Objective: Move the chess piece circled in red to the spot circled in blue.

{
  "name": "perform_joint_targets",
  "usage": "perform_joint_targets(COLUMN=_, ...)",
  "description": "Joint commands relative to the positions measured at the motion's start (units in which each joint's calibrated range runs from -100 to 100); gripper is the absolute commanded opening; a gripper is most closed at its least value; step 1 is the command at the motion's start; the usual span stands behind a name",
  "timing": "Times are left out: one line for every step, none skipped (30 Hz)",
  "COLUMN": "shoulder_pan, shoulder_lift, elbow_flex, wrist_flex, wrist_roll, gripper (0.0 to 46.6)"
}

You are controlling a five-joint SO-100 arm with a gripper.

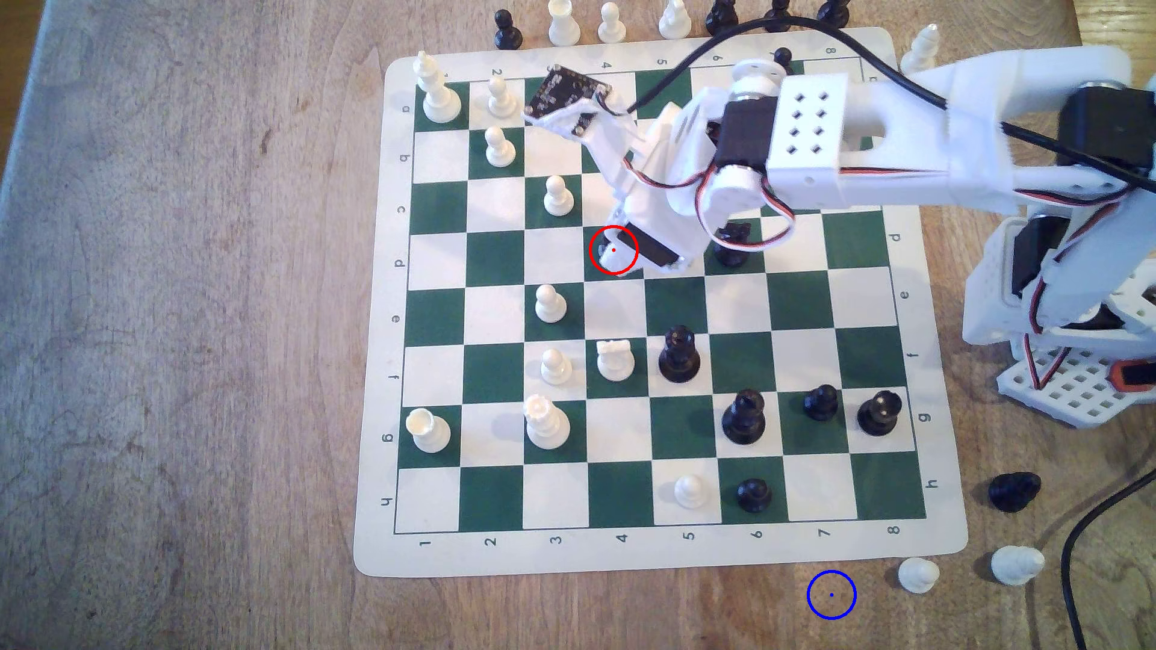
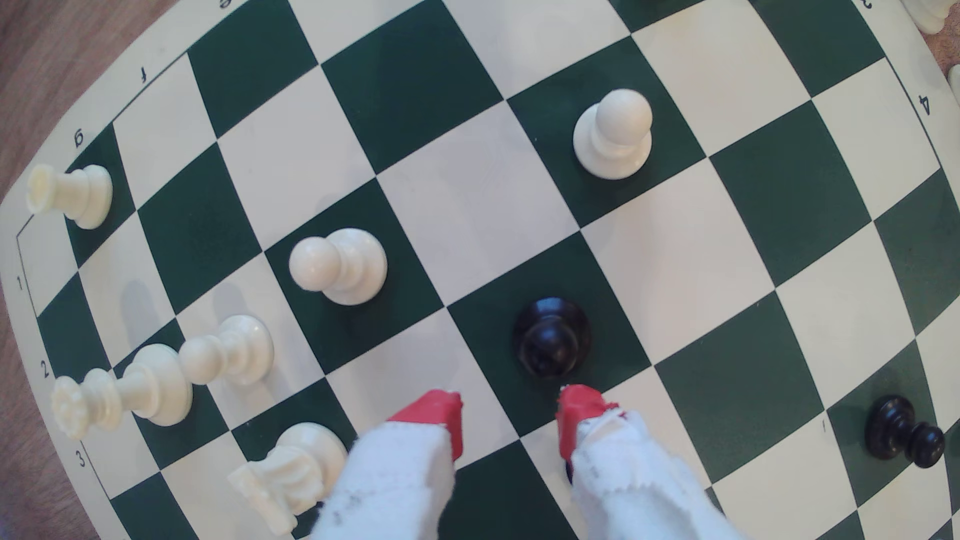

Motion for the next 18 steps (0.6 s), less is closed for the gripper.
perform_joint_targets(shoulder_pan=0.35, shoulder_lift=-0.11, elbow_flex=-7.57, wrist_flex=-0.85, wrist_roll=0.68, gripper=9.8)
perform_joint_targets(shoulder_pan=0.35, shoulder_lift=0.14, elbow_flex=-8.12, wrist_flex=-0.69, wrist_roll=0.78, gripper=9.8)
perform_joint_targets(shoulder_pan=0.43, shoulder_lift=0.82, elbow_flex=-8.84, wrist_flex=-0.44, wrist_roll=1.03, gripper=10.1)
perform_joint_targets(shoulder_pan=0.43, shoulder_lift=1.25, elbow_flex=-9.02, wrist_flex=-0.44, wrist_roll=1.17, gripper=10.4)
perform_joint_targets(shoulder_pan=0.5, shoulder_lift=1.67, elbow_flex=-9.2, wrist_flex=-0.44, wrist_roll=1.51, gripper=10.7)
perform_joint_targets(shoulder_pan=0.58, shoulder_lift=2.18, elbow_flex=-9.39, wrist_flex=-0.52, wrist_roll=1.71, gripper=11.0)
perform_joint_targets(shoulder_pan=0.66, shoulder_lift=2.61, elbow_flex=-9.57, wrist_flex=-0.52, wrist_roll=1.9, gripper=11.5)
perform_joint_targets(shoulder_pan=0.97, shoulder_lift=3.28, elbow_flex=-10.02, wrist_flex=-0.52, wrist_roll=2.1, gripper=11.7)
perform_joint_targets(shoulder_pan=1.13, shoulder_lift=3.37, elbow_flex=-10.2, wrist_flex=-0.52, wrist_roll=2.15, gripper=11.7)
perform_joint_targets(shoulder_pan=1.36, shoulder_lift=3.45, elbow_flex=-10.38, wrist_flex=-0.52, wrist_roll=2.25, gripper=11.7)
perform_joint_targets(shoulder_pan=1.6, shoulder_lift=3.45, elbow_flex=-10.47, wrist_flex=-0.52, wrist_roll=2.3, gripper=11.7)
perform_joint_targets(shoulder_pan=2.07, shoulder_lift=3.45, elbow_flex=-10.56, wrist_flex=-0.6, wrist_roll=2.34, gripper=11.7)
perform_joint_targets(shoulder_pan=2.3, shoulder_lift=3.54, elbow_flex=-10.66, wrist_flex=-0.69, wrist_roll=2.44, gripper=11.7)
perform_joint_targets(shoulder_pan=2.46, shoulder_lift=3.62, elbow_flex=-10.66, wrist_flex=-0.77, wrist_roll=2.54, gripper=11.7)
perform_joint_targets(shoulder_pan=2.69, shoulder_lift=3.79, elbow_flex=-10.66, wrist_flex=-0.77, wrist_roll=2.64, gripper=11.8)
perform_joint_targets(shoulder_pan=3.01, shoulder_lift=3.88, elbow_flex=-10.56, wrist_flex=-0.77, wrist_roll=2.64, gripper=11.8)
perform_joint_targets(shoulder_pan=3.09, shoulder_lift=3.88, elbow_flex=-10.29, wrist_flex=-0.77, wrist_roll=2.64, gripper=11.7)
perform_joint_targets(shoulder_pan=3.01, shoulder_lift=3.88, elbow_flex=-10.02, wrist_flex=-0.69, wrist_roll=2.64, gripper=11.7)
